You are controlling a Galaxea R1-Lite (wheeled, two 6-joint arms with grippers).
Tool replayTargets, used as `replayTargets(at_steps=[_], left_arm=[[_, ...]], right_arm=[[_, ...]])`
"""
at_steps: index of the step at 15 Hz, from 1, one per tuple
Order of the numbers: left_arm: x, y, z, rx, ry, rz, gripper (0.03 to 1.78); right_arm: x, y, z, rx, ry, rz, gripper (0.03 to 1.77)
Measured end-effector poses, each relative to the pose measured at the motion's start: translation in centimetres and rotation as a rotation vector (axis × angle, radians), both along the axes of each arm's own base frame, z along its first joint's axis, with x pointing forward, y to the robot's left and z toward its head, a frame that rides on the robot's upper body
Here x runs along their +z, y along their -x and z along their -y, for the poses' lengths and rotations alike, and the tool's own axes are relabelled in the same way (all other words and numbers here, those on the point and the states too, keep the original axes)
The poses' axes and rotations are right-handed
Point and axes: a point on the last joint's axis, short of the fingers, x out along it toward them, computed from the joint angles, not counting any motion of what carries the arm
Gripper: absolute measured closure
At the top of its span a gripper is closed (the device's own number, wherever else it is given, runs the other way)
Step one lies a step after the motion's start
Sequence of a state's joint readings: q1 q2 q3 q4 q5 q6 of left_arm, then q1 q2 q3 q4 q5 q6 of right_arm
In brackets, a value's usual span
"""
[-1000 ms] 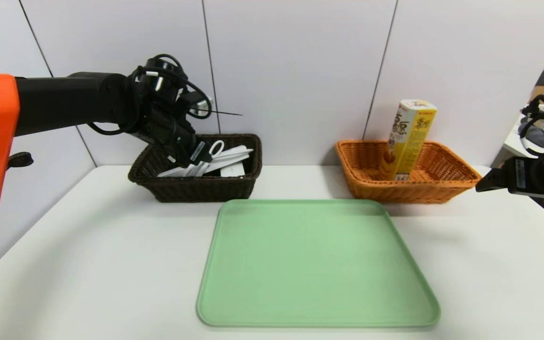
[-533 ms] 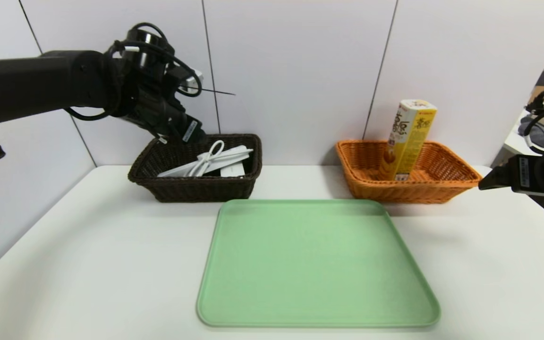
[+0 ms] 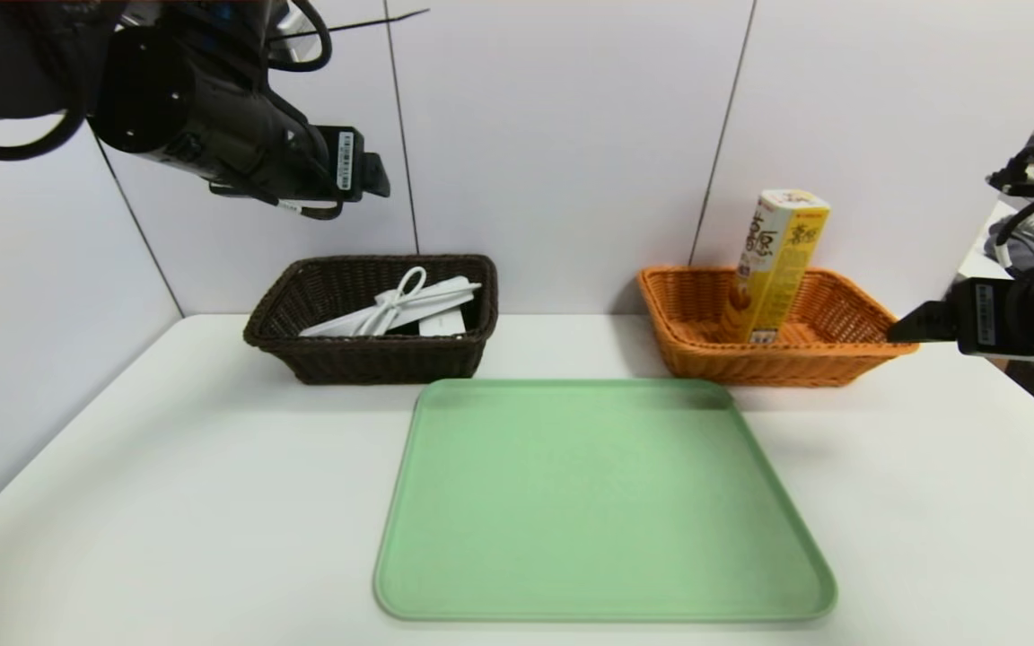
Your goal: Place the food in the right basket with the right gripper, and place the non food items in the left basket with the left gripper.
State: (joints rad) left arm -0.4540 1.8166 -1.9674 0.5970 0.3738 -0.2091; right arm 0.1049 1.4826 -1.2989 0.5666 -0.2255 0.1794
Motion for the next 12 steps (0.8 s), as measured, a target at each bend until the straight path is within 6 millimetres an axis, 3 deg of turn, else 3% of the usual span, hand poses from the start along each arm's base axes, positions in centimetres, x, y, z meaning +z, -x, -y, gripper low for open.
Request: replayTargets(at_steps=[4, 6, 12], left_arm=[[-0.4, 6.3, 1.0, 0.138, 0.158, -0.144, 0.16], [-1.2, 9.2, 0.5, 0.135, 0.153, -0.216, 0.15], [-0.4, 17.6, -4.9, -0.141, -0.188, -0.123, 0.13]], right_arm=[[-0.2, 0.8, -0.3, 0.076, 0.061, 0.078, 0.10], [-0.9, 1.8, -0.2, 0.126, 0.120, 0.089, 0.10], [-1.5, 7.4, -0.2, 0.224, 0.177, 0.145, 0.10]])
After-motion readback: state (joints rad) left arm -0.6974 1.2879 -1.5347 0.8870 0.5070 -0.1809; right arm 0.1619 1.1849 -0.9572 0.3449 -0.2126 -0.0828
